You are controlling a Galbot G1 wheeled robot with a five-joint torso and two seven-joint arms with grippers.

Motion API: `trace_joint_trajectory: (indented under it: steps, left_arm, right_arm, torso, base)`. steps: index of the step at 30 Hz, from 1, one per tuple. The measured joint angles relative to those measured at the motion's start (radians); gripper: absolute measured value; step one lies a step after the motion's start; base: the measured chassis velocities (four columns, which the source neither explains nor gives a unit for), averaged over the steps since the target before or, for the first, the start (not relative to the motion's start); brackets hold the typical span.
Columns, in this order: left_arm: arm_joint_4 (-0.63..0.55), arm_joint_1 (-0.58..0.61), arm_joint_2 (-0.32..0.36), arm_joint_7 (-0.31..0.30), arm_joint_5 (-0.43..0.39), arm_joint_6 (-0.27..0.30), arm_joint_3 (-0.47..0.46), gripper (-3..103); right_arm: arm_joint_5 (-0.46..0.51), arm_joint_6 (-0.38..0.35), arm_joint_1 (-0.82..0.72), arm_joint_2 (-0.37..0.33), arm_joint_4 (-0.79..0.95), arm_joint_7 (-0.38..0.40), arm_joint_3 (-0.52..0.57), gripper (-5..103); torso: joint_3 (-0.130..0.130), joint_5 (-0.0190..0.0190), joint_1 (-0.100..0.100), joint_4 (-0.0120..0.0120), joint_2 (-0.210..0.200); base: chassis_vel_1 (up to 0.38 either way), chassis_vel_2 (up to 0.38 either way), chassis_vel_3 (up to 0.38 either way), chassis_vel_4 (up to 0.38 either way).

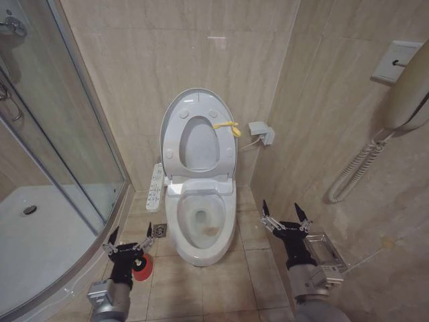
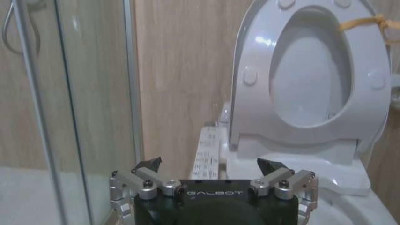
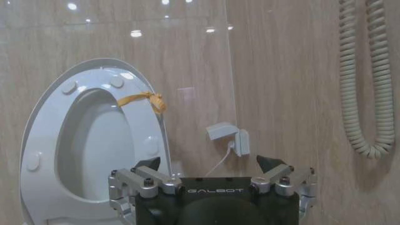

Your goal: Open the toilet lid, clean the toilet bowl with a toilet brush, close the toilet lid, and flush.

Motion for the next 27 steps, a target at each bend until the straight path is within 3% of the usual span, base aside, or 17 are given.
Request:
trace_joint_trajectory:
  steps: [8,10,11,14,25,27]
  left_arm:
    - [-0.01,0.004,-0.001,-0.003,0.007,0.004,0.002,100]
    - [-0.054,0.023,0.009,0.002,0.044,-0.053,0.001,100]
    - [-0.054,0.023,0.009,0.002,0.044,-0.053,0.001,100]
    - [-0.143,0.062,0.032,0.017,0.118,-0.174,-0.008,100]
    - [-0.151,0.074,0.042,0.016,0.144,-0.234,-0.013,100]
    - [-0.088,0.083,0.054,-0.01,0.161,-0.313,-0.027,100]
  right_arm:
    - [0.0,0.0,0.0,0.0,0.0,0.0,0.0,100]
    - [0.0,0.0,0.0,0.0,0.0,0.0,0.0,100]
    - [0.0,0.0,0.0,0.0,0.0,0.0,0.0,100]
    - [0.0,0.0,0.0,0.0,0.0,0.0,0.0,100]
    - [0.0,0.0,0.0,0.0,0.0,0.0,0.0,100]
    - [0.0,0.0,0.0,0.0,0.0,0.0,0.0,100]
  torso:
    - [0.0,-0.0001,0.0,0.0,0.0]
    - [0.0,-0.0004,0.0,0.0,0.0]
    - [0.0,-0.0004,0.0,0.0,0.0]
    - [0.0,0.0001,0.0,0.0001,0.0]
    - [0.0,0.0,0.0,-0.0001,0.0]
    - [0.0,-0.0002,0.0,0.0,0.0]
  base:
    - [0.0,0.0,0.0,0.0]
    - [0.0,0.0,0.0,0.0]
    - [0.0,0.0,0.0,0.0]
    - [0.0,0.0,0.0,0.0]
    - [0.0,0.0,0.0,0.0]
    - [0.0,0.0,0.0,0.0]
